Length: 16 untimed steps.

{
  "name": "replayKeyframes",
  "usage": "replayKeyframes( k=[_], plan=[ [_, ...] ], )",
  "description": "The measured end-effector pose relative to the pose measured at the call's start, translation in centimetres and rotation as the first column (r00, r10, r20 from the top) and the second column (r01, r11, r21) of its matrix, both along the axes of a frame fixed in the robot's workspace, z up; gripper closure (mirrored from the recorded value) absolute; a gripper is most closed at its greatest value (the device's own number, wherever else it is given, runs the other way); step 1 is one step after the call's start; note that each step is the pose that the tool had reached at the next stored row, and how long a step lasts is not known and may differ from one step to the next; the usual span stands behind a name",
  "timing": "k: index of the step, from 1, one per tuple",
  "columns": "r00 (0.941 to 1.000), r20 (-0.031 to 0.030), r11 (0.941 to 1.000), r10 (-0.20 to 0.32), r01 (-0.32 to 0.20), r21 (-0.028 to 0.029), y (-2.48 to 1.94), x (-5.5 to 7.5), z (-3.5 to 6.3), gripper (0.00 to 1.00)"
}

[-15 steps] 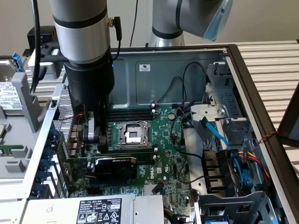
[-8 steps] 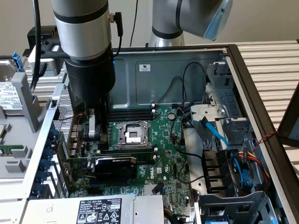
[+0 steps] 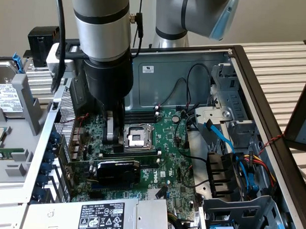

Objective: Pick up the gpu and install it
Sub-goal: 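Press down on the gpu until it lock into place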

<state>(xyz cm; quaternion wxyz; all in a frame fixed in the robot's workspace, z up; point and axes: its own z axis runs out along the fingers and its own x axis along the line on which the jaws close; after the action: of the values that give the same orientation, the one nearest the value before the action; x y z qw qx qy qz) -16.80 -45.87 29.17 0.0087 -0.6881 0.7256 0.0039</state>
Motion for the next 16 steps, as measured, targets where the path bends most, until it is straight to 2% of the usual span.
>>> replayKeyframes(
  k=[5, 16],
  plan=[
    [1.0000, 0.0000, 1.0000, 0.000, 0.000, 0.0001, -0.07, 0.0, -0.79, 0.89],
    [1.0000, -0.0003, 1.0000, 0.000, 0.000, -0.0001, -0.08, -0.6, -1.81, 0.89]
  ],
)
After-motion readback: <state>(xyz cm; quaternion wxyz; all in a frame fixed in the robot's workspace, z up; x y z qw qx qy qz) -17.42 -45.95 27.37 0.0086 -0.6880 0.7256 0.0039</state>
